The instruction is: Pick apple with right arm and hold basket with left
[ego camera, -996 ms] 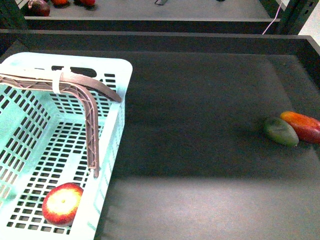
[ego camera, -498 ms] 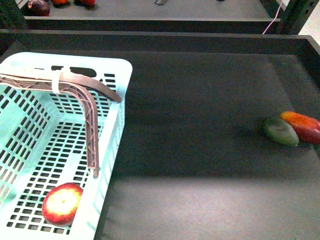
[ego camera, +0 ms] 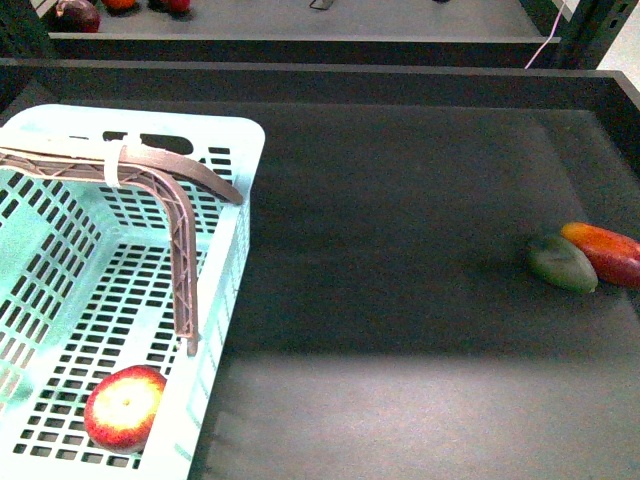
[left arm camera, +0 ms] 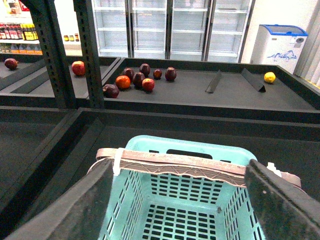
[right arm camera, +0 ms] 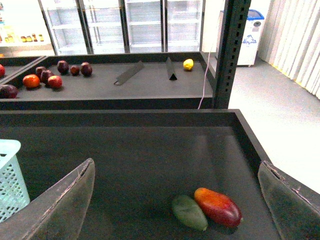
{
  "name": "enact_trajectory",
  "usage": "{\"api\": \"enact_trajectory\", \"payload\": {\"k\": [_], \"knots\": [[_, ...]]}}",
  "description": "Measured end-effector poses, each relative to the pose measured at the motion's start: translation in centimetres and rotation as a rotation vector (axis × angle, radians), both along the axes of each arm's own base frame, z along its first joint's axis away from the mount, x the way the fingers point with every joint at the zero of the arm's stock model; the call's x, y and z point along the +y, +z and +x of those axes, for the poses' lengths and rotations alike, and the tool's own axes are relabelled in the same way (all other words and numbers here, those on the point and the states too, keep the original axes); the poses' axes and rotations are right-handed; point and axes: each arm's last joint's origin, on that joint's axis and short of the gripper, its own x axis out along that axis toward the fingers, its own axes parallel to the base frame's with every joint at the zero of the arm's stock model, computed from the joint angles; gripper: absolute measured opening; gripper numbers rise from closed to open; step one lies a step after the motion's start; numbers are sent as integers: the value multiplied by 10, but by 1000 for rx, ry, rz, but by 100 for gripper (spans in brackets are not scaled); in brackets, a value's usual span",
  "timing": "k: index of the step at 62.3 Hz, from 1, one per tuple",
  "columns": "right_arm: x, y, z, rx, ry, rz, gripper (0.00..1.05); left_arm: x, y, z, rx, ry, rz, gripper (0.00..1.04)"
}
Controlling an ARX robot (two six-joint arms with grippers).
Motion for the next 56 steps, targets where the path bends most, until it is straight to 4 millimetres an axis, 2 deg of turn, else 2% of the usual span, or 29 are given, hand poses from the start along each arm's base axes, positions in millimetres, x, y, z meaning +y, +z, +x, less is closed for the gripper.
{"api": "enact_trajectory", "payload": {"k": [4,6,9,56], "knots": [[0,0,0,0,0,0,96,0,0,0,0,0,0,97],[0,0,0,0,0,0,96,0,0,0,0,0,2,99],[0,0,0,0,0,0,96,0,0,0,0,0,2,97],[0,0,0,0,0,0,96,0,0,0,0,0,2,98]]}}
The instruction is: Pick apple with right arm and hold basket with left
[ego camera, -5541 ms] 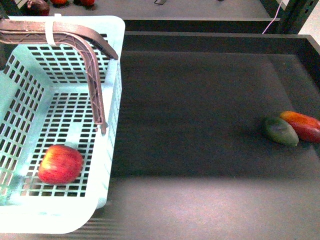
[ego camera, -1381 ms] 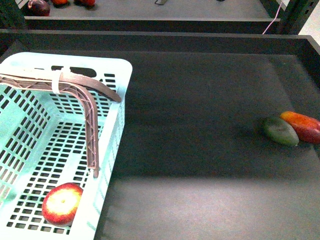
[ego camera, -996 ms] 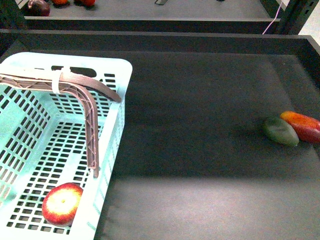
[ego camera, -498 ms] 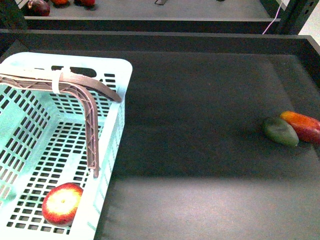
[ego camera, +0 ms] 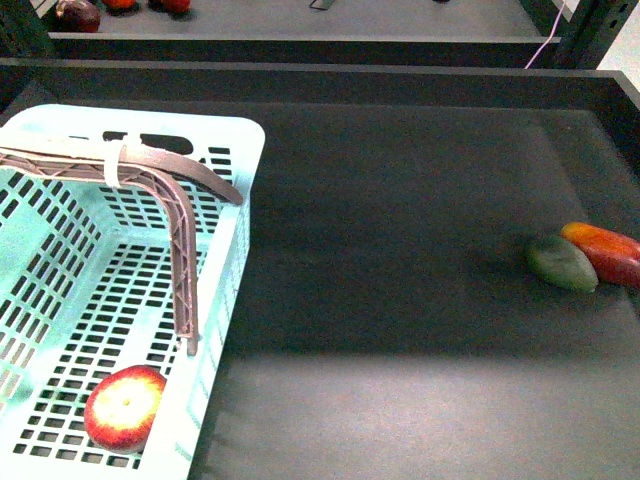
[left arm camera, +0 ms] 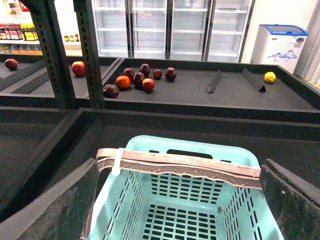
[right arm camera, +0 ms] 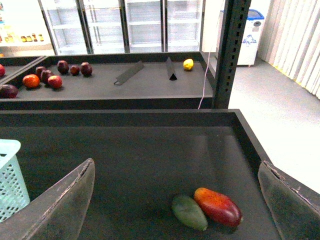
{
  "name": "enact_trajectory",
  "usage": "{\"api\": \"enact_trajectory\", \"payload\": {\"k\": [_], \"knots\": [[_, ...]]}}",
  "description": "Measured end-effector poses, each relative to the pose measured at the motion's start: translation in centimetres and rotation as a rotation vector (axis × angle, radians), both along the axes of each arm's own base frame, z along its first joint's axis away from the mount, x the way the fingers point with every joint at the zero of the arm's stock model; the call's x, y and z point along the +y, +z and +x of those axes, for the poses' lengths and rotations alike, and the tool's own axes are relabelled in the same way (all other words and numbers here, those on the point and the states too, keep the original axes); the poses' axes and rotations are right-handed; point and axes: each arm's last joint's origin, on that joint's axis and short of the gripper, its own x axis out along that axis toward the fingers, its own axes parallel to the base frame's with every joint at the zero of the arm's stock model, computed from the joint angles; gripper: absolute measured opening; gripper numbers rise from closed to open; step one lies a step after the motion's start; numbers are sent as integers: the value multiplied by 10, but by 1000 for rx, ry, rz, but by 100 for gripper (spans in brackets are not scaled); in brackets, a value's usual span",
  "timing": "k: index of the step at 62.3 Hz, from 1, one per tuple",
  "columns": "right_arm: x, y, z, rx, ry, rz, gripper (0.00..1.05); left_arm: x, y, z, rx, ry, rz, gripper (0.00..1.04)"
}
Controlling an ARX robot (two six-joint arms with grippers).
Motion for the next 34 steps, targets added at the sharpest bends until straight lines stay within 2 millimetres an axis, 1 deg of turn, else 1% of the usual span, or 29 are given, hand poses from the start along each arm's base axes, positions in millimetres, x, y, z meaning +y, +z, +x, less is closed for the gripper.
{"api": "enact_trajectory", "payload": {"k": [34], "knots": [[0,0,0,0,0,0,96,0,0,0,0,0,0,98]]}}
